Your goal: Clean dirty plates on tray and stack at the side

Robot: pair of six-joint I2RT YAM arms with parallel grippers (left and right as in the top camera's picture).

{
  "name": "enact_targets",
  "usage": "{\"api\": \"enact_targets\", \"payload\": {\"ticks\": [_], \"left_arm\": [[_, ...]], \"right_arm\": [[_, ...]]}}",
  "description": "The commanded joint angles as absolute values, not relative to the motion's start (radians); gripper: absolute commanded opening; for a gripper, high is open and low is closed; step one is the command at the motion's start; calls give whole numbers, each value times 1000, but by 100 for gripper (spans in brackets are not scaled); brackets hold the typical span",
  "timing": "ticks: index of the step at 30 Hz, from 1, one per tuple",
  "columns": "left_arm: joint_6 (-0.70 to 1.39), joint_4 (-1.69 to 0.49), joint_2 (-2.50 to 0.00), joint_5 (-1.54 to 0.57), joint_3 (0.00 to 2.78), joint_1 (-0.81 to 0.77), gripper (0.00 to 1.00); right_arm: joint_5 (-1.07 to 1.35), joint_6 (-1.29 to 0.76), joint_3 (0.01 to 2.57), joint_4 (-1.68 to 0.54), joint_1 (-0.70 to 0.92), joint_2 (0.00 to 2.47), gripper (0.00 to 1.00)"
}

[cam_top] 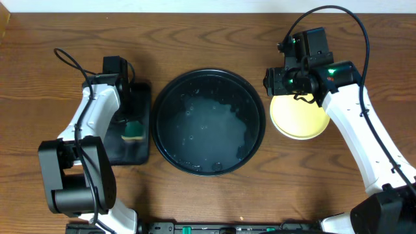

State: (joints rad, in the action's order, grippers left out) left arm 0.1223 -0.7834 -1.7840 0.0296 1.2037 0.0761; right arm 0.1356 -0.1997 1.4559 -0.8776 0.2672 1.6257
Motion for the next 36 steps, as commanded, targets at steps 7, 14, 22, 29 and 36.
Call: {"api": "enact_targets", "payload": {"ticks": [7,14,22,29,36], "left_arm": [[117,-913,-1677,33,1427,79,64],[117,-928,-1456,33,1583,79,75],[116,-927,-1240,33,1583,79,76],[116,-927,-1165,33,1583,79,76],[116,-927,-1165,33,1582,79,76]], "right_arm": [[104,-124,1576,-902,267,1625,75],[-67,-125,1850,-987,267,1608,99],[-109,-125,2086,-927,267,1450,99],[-108,-125,2098,-837,267,1239,99],[-97,-129,2098,-904,268,1062,99]]}}
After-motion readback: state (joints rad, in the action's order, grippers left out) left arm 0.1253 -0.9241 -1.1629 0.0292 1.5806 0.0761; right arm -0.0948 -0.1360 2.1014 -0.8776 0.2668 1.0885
